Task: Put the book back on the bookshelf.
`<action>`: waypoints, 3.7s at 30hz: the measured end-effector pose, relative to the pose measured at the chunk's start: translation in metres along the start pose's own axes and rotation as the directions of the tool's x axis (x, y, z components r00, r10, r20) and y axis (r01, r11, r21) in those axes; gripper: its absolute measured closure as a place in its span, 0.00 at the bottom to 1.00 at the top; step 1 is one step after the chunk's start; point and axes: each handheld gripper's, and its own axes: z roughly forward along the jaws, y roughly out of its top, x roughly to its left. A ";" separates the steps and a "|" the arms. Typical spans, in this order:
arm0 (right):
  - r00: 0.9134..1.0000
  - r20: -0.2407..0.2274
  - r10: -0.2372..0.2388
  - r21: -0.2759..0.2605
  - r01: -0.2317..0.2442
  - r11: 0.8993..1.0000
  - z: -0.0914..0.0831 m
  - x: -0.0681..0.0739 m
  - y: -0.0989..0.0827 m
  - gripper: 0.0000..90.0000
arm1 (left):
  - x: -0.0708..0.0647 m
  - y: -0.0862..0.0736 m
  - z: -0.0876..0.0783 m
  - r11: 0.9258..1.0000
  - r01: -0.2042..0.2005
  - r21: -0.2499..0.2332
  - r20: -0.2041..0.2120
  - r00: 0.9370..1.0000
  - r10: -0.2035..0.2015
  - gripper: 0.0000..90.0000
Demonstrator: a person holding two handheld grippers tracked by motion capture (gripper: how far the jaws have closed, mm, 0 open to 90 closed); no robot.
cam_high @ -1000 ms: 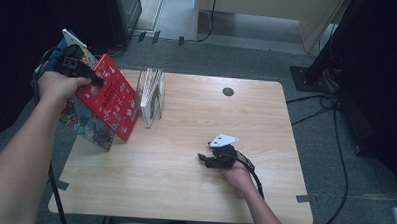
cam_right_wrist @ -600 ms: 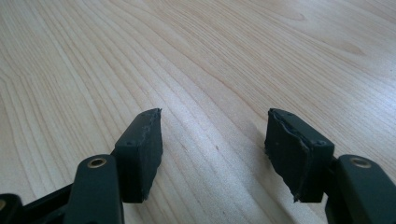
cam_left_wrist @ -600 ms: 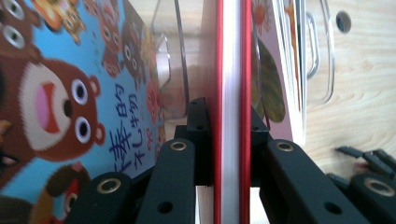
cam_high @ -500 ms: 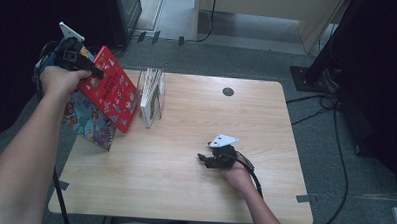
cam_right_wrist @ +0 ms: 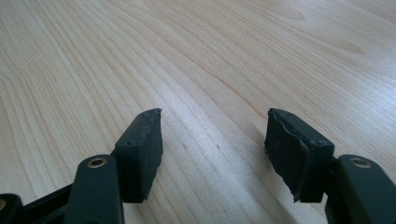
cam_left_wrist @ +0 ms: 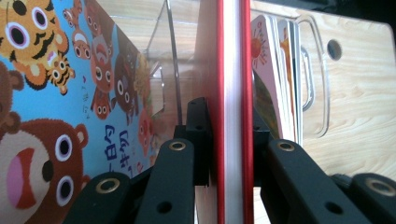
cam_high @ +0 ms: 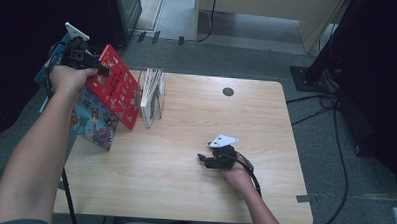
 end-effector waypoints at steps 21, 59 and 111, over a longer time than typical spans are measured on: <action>1.000 0.000 0.001 0.003 -0.001 1.000 -0.001 0.001 -0.001 0.41 | -0.001 0.001 -0.009 0.999 -0.029 0.018 -0.019 0.999 0.030 0.65; 1.000 -0.011 -0.009 0.009 0.009 1.000 0.000 0.002 0.000 0.32 | -0.020 -0.027 -0.060 0.991 -0.116 -0.066 0.033 0.992 0.119 0.51; 1.000 -0.011 -0.010 0.020 0.010 1.000 0.001 0.004 0.000 0.27 | -0.084 -0.169 0.063 0.935 -0.355 0.003 0.276 0.899 0.340 0.47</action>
